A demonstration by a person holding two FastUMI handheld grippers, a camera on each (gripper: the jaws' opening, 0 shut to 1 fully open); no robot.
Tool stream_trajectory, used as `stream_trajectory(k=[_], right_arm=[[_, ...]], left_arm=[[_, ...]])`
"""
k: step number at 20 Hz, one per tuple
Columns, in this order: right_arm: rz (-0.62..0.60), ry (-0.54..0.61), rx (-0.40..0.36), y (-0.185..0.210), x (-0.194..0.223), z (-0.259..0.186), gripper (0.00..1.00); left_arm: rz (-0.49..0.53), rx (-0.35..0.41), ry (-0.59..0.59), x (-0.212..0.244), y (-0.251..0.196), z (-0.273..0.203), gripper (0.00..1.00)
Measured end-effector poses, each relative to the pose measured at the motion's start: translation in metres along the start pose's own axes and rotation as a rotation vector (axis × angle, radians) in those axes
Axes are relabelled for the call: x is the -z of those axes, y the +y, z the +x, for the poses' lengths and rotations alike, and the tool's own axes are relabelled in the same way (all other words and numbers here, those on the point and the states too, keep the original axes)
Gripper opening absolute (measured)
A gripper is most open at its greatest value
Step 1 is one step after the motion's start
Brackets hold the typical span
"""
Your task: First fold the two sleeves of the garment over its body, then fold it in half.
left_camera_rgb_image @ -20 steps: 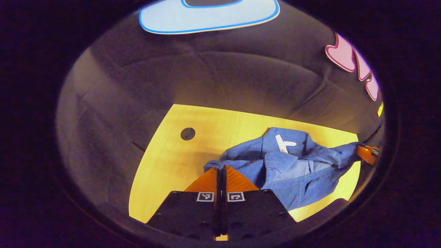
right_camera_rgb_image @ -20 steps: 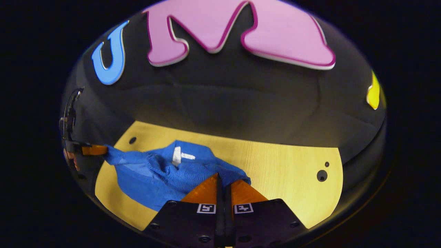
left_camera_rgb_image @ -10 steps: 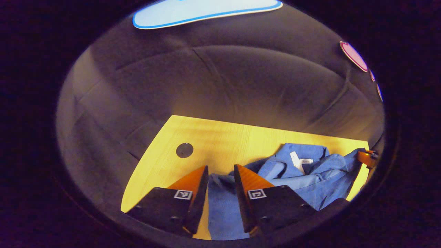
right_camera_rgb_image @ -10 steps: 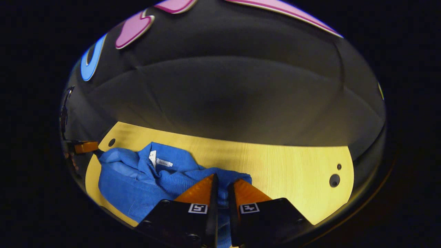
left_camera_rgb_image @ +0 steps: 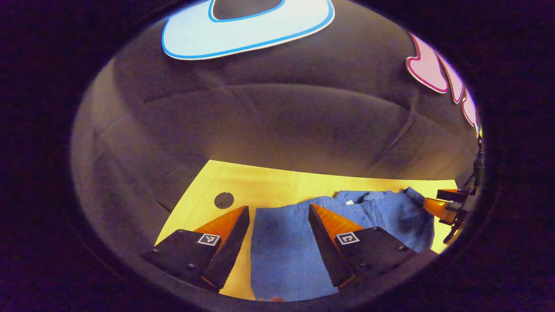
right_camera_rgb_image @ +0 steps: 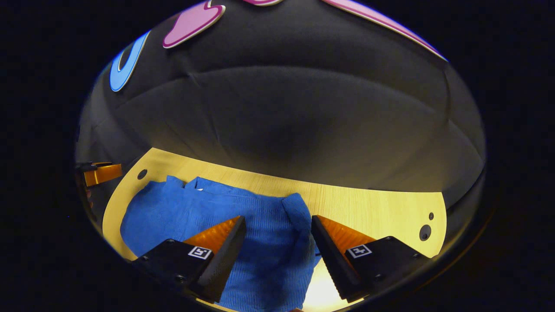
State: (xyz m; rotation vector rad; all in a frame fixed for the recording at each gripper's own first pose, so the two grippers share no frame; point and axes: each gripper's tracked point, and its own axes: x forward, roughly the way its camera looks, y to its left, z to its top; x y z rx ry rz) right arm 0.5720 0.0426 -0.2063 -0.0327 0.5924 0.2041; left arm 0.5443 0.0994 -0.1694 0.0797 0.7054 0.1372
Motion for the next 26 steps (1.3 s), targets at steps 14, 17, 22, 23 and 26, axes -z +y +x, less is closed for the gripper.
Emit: stream_trajectory(k=[14,17,22,23,26], right_arm=[[-0.057,-0.35,0.039,0.018,-0.043,-0.085,0.97],[-0.065,-0.423,0.054,0.026,-0.043,-0.118,0.97],[-0.086,-0.519,0.063,0.038,-0.031,-0.164,0.96],[-0.071,-0.53,0.066,0.04,-0.024,-0.176,0.96],[-0.038,-0.513,0.048,0.054,-0.004,-0.198,0.96]], left_arm=[[0.072,0.131,-0.268,0.019,-0.038,-0.124,0.83],[0.053,0.154,-0.324,0.04,-0.032,-0.175,0.83],[0.032,0.156,-0.375,0.122,-0.01,-0.284,0.82],[0.039,0.148,-0.381,0.141,-0.004,-0.299,0.82],[0.068,0.119,-0.418,0.184,0.016,-0.345,0.82]])
